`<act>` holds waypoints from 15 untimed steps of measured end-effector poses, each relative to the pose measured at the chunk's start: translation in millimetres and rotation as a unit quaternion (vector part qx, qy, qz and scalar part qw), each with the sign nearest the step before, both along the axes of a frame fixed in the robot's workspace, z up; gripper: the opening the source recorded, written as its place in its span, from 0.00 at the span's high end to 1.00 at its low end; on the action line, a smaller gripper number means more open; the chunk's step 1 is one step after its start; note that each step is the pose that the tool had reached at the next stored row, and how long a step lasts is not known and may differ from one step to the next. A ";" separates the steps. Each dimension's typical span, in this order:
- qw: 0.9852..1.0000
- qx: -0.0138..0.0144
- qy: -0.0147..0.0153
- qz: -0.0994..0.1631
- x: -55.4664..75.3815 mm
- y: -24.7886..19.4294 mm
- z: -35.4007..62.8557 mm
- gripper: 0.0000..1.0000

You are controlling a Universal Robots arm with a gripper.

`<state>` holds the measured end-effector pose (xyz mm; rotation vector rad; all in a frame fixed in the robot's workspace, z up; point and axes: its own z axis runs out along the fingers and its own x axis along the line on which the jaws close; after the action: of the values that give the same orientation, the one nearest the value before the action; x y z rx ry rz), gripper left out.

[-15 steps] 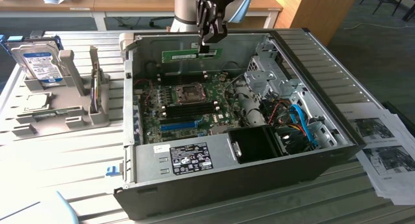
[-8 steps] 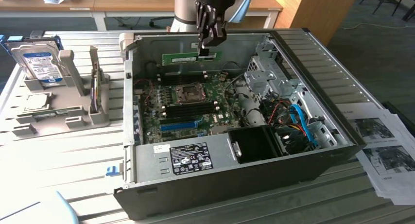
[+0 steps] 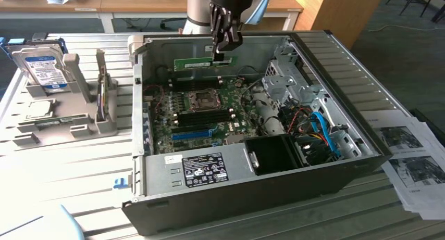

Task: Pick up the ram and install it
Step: 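Insert the ram into the slot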

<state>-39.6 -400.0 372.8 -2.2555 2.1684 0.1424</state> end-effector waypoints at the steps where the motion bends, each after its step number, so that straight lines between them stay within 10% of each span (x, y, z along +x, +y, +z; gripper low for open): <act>1: 1.000 0.000 0.000 0.000 0.0 0.0 0.0 0.89; 15: 1.000 0.000 0.000 0.000 0.0 -7.6 0.0 0.89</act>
<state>-39.6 -407.6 372.8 -2.2556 2.1684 0.1425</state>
